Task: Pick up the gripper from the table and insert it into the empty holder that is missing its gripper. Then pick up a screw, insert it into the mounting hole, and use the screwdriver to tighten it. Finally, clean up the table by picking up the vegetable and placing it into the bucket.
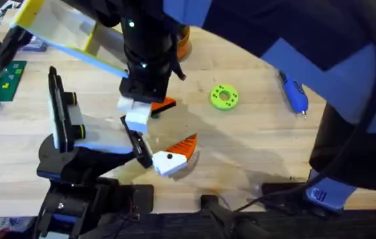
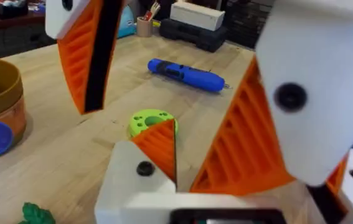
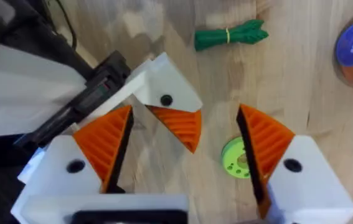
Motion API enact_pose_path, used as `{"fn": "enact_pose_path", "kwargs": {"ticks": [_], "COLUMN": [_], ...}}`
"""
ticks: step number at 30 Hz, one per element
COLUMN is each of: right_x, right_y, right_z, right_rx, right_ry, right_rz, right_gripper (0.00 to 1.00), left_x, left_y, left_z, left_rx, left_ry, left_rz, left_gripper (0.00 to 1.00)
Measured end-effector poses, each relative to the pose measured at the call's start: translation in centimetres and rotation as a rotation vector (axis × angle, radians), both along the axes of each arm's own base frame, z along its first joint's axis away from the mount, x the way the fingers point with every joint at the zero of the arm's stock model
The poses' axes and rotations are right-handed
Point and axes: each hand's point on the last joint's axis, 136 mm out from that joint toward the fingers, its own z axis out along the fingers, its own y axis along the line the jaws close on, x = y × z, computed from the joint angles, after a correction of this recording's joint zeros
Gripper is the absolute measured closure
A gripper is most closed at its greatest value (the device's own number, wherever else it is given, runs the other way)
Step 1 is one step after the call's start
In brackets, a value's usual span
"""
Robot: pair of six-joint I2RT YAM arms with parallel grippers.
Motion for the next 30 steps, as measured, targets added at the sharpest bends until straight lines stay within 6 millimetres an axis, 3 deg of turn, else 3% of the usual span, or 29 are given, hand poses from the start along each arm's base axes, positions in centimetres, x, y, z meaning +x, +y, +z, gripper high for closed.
{"fn": "enact_pose_path", "kwargs": {"ticks": [16,22,30], "right_x": [-0.3,0.0,2.5], "right_y": [-0.2,-1.2,-5.2], "right_z": [0.9,3.7,8.1], "right_rx": [0.019,0.093,0.191], "right_ry": [0.000,-0.020,-0.062], "right_rz": [-0.024,-0.080,-0.241], "right_gripper": [0.007,0.006,0.007], "left_x": [0.0,0.0,0.0], "left_y": [0.0,0.0,0.0], "left_z": [0.0,0.0,0.0], "left_rx": [0.001,0.001,0.001], "left_ry": [-0.003,-0.002,-0.003], "left_rz": [0.001,0.001,0.001], "left_gripper": [0.013,0.013,0.014]}}
